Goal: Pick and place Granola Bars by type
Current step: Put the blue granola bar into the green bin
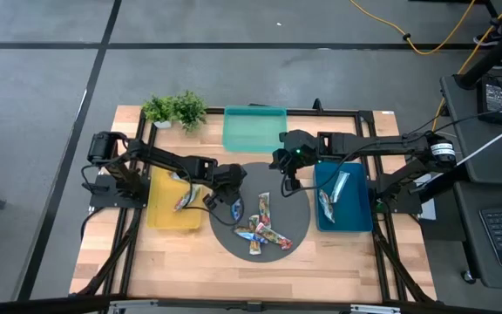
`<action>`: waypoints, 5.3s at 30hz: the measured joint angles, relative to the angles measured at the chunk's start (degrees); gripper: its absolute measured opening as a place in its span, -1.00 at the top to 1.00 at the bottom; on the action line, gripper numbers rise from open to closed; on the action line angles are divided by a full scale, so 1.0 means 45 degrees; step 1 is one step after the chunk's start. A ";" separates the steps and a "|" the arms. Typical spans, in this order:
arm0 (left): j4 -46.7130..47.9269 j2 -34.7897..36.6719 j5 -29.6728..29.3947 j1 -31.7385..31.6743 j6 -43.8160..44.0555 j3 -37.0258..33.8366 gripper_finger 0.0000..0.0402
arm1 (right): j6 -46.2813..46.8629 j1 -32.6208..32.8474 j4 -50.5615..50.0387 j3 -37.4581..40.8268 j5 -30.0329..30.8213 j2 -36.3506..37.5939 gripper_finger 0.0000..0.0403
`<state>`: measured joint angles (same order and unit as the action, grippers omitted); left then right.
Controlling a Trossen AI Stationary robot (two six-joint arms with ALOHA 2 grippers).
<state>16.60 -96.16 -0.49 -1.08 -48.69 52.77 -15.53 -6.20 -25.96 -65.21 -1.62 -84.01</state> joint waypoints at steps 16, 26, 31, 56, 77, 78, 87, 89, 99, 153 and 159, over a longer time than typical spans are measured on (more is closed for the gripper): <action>0.0100 0.0000 0.0688 -0.1042 -0.0336 0.0015 0.36 | -0.0005 0.0000 -0.0010 0.0000 -0.0007 0.0000 0.87; 0.0074 -0.0673 0.1345 -0.1021 -0.0663 0.0087 0.36 | -0.0001 -0.0086 -0.0017 0.0000 -0.0011 -0.0211 0.87; -0.0060 -0.0644 0.1276 -0.1011 -0.0203 0.0053 0.37 | -0.0005 -0.0087 -0.0009 0.0000 -0.0018 -0.0257 0.87; 0.0317 -0.0544 0.1237 -0.1035 0.1101 0.0031 0.88 | 0.0015 -0.0185 0.0350 0.0000 -0.0017 -0.0257 0.87; 0.3163 0.3855 -0.1177 -0.1035 0.2901 0.1970 0.90 | 0.0015 -0.0185 0.0340 0.0000 -0.0007 -0.0253 0.87; 0.3387 0.4162 -0.1334 -0.1038 0.3143 0.2097 0.90 | 0.0019 -0.0185 0.0340 0.0000 -0.0007 -0.0253 0.87; 0.3847 0.6366 -0.1680 -0.1035 0.5078 0.2443 0.90 | 0.0117 -0.0185 0.0374 0.0000 -0.0002 -0.0253 0.87; 0.3924 0.6717 -0.1680 -0.1035 0.5384 0.2443 0.90 | 0.0124 -0.0185 0.0374 0.0000 -0.0002 -0.0253 0.87; 0.4267 0.7430 -0.2898 -0.1194 0.5079 0.2726 0.90 | 0.0801 -0.0185 0.0397 0.0000 0.0002 -0.0248 0.87; 0.5578 -0.4543 0.0780 -0.7402 0.5687 1.1273 0.90 | -0.0610 -0.1433 -0.0943 0.0000 0.0109 0.1797 0.87; 0.5601 -0.5381 0.0802 -0.7405 0.5678 1.1268 0.90 | -0.0597 -0.1433 -0.0971 0.0000 0.0051 0.1792 0.87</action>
<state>41.80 -120.37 3.11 -34.40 -23.14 103.48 -18.22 -12.64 -30.33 -65.21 -1.39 -75.94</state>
